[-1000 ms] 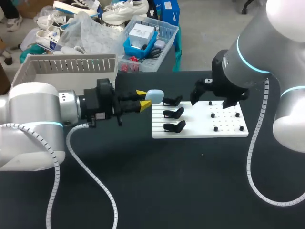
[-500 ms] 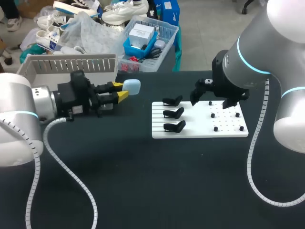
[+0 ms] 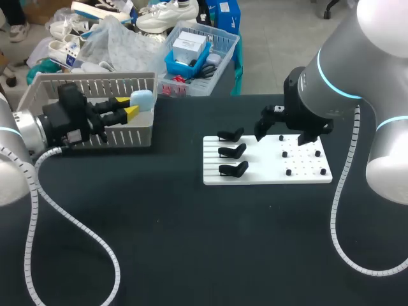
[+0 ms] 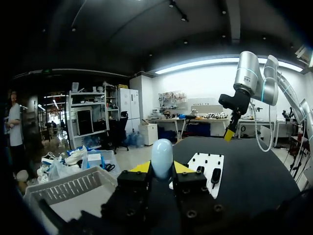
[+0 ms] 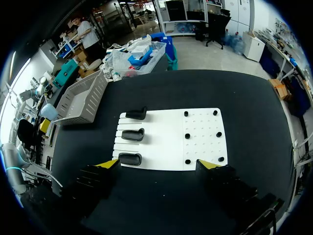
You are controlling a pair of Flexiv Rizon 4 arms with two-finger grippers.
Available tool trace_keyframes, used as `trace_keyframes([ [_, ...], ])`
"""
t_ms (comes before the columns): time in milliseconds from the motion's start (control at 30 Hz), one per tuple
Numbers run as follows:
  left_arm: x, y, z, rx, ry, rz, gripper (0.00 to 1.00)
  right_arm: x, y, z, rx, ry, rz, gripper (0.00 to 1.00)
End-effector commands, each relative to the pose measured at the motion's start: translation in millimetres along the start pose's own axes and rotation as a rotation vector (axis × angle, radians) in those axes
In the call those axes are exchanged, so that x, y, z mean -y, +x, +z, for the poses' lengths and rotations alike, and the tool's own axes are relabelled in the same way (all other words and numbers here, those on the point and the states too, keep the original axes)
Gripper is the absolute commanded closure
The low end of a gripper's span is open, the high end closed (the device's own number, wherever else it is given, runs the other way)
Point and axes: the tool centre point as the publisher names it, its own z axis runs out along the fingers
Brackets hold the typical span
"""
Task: Pick up each earbud case from the left stands, insert the matching earbuds, close the lid, and place the case in the box.
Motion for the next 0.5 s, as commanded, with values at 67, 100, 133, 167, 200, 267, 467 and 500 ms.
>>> trace_keyframes([
  [67,-12.6,8.6,7.5,0.003,-0.095,-0.038,1.0,0.7,3.0,-0.3,0.012,0.001,0.002,0.0],
  [100,-16.0,10.5,8.8,-0.003,-0.097,-0.042,1.0,0.7,3.0,-0.3,0.012,0.001,0.002,0.0],
  [133,-19.3,12.1,9.8,-0.01,-0.104,-0.046,1.0,0.7,3.0,-0.3,0.012,0.001,0.002,0.0],
  [167,-22.4,13.2,10.1,-0.009,-0.11,-0.056,1.0,0.7,3.0,-0.3,0.012,0.001,0.002,0.0],
  [200,-26.3,14.5,10.3,-0.011,-0.114,-0.064,1.0,0.7,3.0,-0.3,0.012,0.001,0.002,0.0],
  [267,-34.5,17.5,9.8,-0.022,-0.132,-0.076,1.0,0.7,3.0,-0.3,0.012,0.001,0.002,0.0],
  [467,-59.5,26.8,3.4,-0.066,-0.199,-0.118,1.0,0.7,3.0,-0.3,0.012,0.001,0.002,0.0],
  [500,-64.1,29.0,1.4,-0.073,-0.214,-0.129,1.0,0.7,3.0,-0.3,0.012,0.001,0.002,0.0],
])
